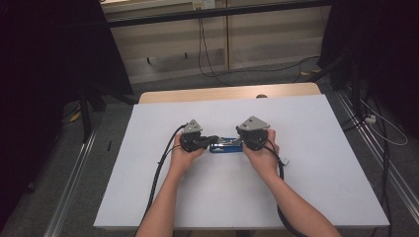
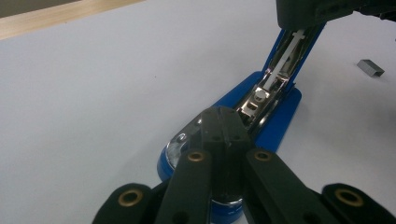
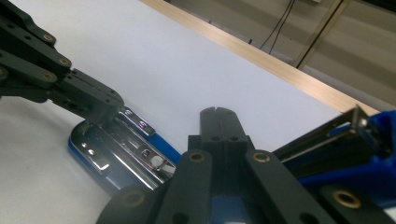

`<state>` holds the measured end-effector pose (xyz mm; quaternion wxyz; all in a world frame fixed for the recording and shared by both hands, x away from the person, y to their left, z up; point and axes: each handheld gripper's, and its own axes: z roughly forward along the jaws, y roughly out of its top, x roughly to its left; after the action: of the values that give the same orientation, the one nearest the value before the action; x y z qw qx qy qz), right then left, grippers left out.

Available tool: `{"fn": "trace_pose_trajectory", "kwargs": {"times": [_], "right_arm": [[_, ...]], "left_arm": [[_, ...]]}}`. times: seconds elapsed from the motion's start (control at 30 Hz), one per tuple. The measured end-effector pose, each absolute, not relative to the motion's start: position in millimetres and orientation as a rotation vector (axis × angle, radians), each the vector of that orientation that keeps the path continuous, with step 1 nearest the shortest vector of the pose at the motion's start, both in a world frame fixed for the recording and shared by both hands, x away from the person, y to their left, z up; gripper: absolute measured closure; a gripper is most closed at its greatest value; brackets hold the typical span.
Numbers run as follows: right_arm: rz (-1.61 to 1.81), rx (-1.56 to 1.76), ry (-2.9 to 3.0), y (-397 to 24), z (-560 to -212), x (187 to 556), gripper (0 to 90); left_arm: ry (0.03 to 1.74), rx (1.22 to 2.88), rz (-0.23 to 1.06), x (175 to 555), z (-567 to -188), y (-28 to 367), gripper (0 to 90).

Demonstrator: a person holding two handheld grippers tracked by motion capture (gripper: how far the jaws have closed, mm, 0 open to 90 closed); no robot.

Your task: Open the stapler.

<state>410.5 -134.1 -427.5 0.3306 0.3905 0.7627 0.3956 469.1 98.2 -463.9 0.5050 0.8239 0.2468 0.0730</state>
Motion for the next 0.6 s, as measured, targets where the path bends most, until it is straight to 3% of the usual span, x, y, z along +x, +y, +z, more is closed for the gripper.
{"fn": "trace_pose_trajectory", "kwargs": {"times": [0.6], "right_arm": [[1.085,1.171,2.009,-173.0,-451.7,412.1,90.0]], "left_arm": [[0.599,1.98,0.163,470.2,-464.7,99.7,90.0]]}}
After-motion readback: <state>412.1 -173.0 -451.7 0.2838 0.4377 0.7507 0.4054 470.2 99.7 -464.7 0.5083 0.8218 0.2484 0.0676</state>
